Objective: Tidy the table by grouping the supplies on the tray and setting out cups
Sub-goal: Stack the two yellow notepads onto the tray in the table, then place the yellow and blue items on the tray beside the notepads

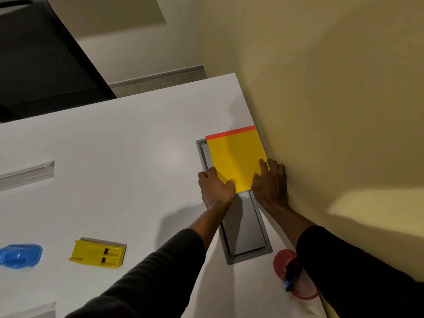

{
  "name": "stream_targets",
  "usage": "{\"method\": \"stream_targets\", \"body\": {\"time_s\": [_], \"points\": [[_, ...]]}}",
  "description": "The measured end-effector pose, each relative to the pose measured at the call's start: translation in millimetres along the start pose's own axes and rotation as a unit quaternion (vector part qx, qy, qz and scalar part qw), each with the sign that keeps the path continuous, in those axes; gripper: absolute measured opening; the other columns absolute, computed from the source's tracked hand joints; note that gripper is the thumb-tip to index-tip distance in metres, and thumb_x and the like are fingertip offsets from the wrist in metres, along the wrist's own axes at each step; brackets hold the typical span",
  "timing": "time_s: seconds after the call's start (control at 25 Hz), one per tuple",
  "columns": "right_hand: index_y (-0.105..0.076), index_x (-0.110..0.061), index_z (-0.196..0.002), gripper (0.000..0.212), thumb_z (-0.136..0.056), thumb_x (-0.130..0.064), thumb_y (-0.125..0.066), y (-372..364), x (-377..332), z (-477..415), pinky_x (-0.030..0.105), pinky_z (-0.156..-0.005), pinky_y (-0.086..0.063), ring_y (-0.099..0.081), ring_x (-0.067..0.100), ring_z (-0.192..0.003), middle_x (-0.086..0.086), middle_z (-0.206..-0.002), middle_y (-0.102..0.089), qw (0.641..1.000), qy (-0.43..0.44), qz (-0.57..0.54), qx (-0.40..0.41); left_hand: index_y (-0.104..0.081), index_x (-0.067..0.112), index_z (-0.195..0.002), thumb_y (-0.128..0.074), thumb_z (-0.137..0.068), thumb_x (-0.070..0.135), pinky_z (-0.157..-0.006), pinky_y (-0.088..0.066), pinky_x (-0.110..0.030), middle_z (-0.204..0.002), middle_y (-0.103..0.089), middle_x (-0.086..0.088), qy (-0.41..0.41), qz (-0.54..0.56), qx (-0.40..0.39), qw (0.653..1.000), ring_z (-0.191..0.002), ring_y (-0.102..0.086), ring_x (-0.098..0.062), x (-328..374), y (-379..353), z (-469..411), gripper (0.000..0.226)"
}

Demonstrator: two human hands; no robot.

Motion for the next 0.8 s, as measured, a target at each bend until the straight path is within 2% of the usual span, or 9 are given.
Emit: {"method": "stream_targets", "body": {"time_s": [0.24, 0.4, 0.48, 0.56, 0.6, 0.72, 0.8], "points": [[-0.051, -0.004, -0.141, 0.057, -0.09, -0.02, -0.07, 6, -8, 1, 0.056, -0.097, -0.043, -0.046, 0.046, -0.122, 0.026, -0.139, -0.048, 0.999, -0.004, 0.033, -0.012, -0.044, 0.007, -0.145, -0.077, -0.089, 0.03, -0.1, -0.05, -0.042, -0.142, -0.045, -0.014, -0.051, -0.018, -0.032, 0.998, -0.134, -0.048, -0.033, 1, 14, 12, 0.069], [-0.045, -0.005, -0.138, 0.067, -0.081, -0.016, -0.078, 31, -46, 13, 0.055, -0.091, -0.048, -0.047, 0.044, -0.12, 0.026, -0.134, -0.049, 0.999, 0.022, -0.02, 0.019, -0.048, 0.009, -0.146, -0.078, -0.093, 0.035, -0.103, -0.052, -0.04, -0.144, -0.052, -0.01, -0.04, 0.028, -0.017, 0.999, -0.131, -0.056, -0.028, -25, 45, 31, 0.066], [-0.046, -0.006, -0.139, 0.066, -0.082, -0.017, -0.079, 40, -84, 28, 0.052, -0.088, -0.052, -0.046, 0.042, -0.123, 0.024, -0.133, -0.05, 0.994, 0.074, -0.074, 0.017, -0.053, 0.013, -0.141, -0.077, -0.094, 0.035, -0.1, -0.054, -0.037, -0.141, -0.055, -0.007, -0.036, 0.048, 0.012, 0.998, -0.122, -0.062, -0.024, -53, 75, 48, 0.057], [-0.049, -0.007, -0.139, 0.062, -0.084, -0.017, -0.077, 42, -124, 52, 0.047, -0.085, -0.052, -0.046, 0.04, -0.126, 0.023, -0.135, -0.051, 0.988, 0.115, -0.102, 0.003, -0.057, 0.017, -0.134, -0.078, -0.094, 0.033, -0.097, -0.058, -0.04, -0.136, -0.058, -0.003, -0.03, 0.089, 0.053, 0.994, -0.112, -0.066, -0.021, -85, 108, 68, 0.048], [-0.051, -0.008, -0.138, 0.06, -0.085, -0.017, -0.077, 42, -130, 57, 0.045, -0.086, -0.052, -0.046, 0.038, -0.127, 0.021, -0.135, -0.051, 0.987, 0.109, -0.114, 0.0, -0.06, 0.019, -0.129, -0.079, -0.092, 0.033, -0.094, -0.059, -0.043, -0.132, -0.06, -0.001, -0.038, 0.103, 0.07, 0.992, -0.11, -0.067, -0.021, -90, 117, 74, 0.044], [-0.053, -0.012, -0.136, 0.056, -0.086, -0.019, -0.077, 23, -178, 105, 0.043, -0.093, -0.051, -0.045, 0.034, -0.131, 0.016, -0.136, -0.052, 0.975, 0.164, -0.138, -0.062, -0.064, 0.024, -0.117, -0.078, -0.084, 0.034, -0.087, -0.061, -0.049, -0.12, -0.064, -0.002, -0.031, 0.126, 0.16, 0.979, -0.105, -0.067, -0.026, -146, 177, 99, 0.037], [-0.052, -0.016, -0.136, 0.055, -0.087, -0.021, -0.075, 6, -201, 131, 0.042, -0.093, -0.051, -0.046, 0.031, -0.131, 0.012, -0.134, -0.052, 0.965, 0.192, -0.14, -0.109, -0.065, 0.019, -0.117, -0.078, -0.083, 0.028, -0.088, -0.06, -0.052, -0.118, -0.064, -0.007, -0.006, 0.101, 0.204, 0.974, -0.107, -0.066, -0.031, -181, 214, 102, 0.038]]}}
Point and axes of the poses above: each hand's wrist, its own z-axis away from the middle knuckle, its own y-axis out of the back of the hand, x = y × z, the point moved 7 cm from there along -z, towards the middle knuckle
